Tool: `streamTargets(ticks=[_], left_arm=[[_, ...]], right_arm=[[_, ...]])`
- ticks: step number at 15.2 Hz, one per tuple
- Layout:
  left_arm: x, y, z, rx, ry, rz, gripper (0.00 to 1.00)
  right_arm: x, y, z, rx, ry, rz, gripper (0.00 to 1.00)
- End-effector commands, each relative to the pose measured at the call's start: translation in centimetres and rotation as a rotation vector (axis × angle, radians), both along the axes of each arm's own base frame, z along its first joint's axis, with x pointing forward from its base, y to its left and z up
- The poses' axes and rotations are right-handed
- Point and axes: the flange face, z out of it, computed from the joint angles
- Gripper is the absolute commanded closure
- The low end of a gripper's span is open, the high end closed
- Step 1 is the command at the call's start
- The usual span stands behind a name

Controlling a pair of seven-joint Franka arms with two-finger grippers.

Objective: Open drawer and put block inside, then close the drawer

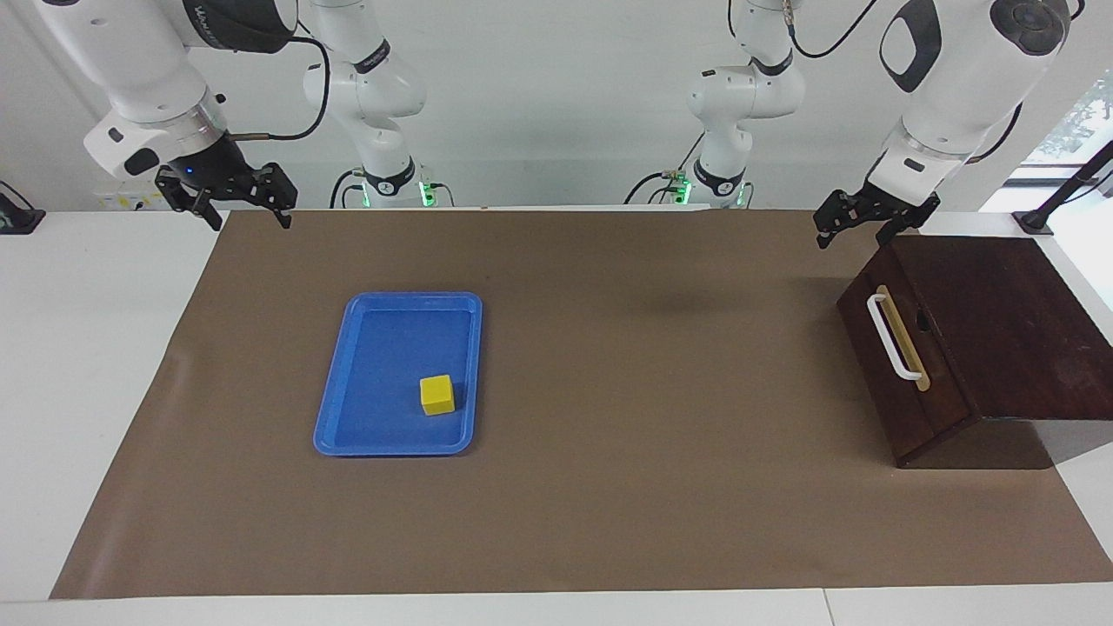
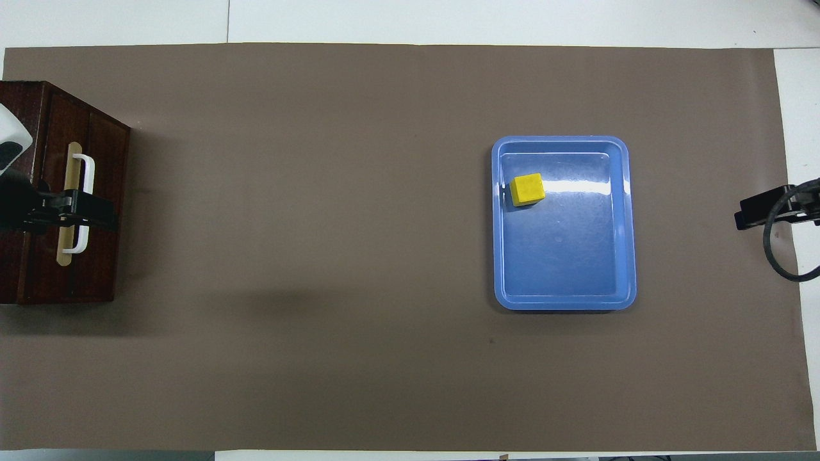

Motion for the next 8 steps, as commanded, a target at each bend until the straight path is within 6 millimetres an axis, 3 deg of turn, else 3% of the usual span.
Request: streamTargets(ticks=[1, 8], left_arm=[[-0.03, 0.12, 0.52, -0.015, 0.004, 0.004, 0.0], [-0.03, 0.12, 0.52, -0.015, 0.004, 0.004, 0.0]], right_arm=[[0.03, -0.31, 0.23, 0.007, -0.017, -0.02, 0.0], [0.06, -0.2, 0.24, 0.01, -0.019, -0.015, 0.0]])
